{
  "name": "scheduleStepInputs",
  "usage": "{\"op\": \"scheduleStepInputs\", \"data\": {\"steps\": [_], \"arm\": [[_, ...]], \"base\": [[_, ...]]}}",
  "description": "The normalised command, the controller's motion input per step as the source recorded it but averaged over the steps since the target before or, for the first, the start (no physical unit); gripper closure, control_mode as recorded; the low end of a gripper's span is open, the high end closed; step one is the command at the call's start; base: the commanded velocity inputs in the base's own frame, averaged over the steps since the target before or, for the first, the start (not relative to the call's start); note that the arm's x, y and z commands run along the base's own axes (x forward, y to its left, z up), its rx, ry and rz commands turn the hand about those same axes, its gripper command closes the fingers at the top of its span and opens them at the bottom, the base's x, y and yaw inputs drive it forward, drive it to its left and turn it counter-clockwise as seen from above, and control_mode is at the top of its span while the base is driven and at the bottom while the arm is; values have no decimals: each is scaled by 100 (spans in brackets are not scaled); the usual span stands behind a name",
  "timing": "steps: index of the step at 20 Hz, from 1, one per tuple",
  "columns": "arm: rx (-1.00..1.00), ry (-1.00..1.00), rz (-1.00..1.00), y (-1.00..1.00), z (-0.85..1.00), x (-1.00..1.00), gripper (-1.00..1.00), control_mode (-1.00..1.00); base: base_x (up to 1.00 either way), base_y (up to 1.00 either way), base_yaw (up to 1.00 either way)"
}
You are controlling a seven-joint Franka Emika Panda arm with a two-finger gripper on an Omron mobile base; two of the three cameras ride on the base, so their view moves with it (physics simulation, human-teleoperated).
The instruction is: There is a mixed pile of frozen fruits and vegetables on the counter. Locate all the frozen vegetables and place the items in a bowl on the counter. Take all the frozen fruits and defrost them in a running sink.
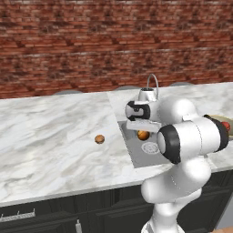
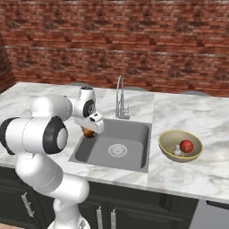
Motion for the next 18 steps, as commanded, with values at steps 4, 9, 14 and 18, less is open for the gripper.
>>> {"op": "scheduleStepInputs", "data": {"steps": [4, 9, 14, 18], "arm": [[-1, -7, 0, -58, -13, 49, 100, -100], [1, -7, 6, -33, -33, 28, 100, -100], [-2, -13, 8, -19, -48, 20, 100, -100], [-6, -17, 8, -7, -55, 16, 100, -100]], "base": [[0, 0, 0], [0, 0, 0], [0, 0, 0], [0, 0, 0]]}}
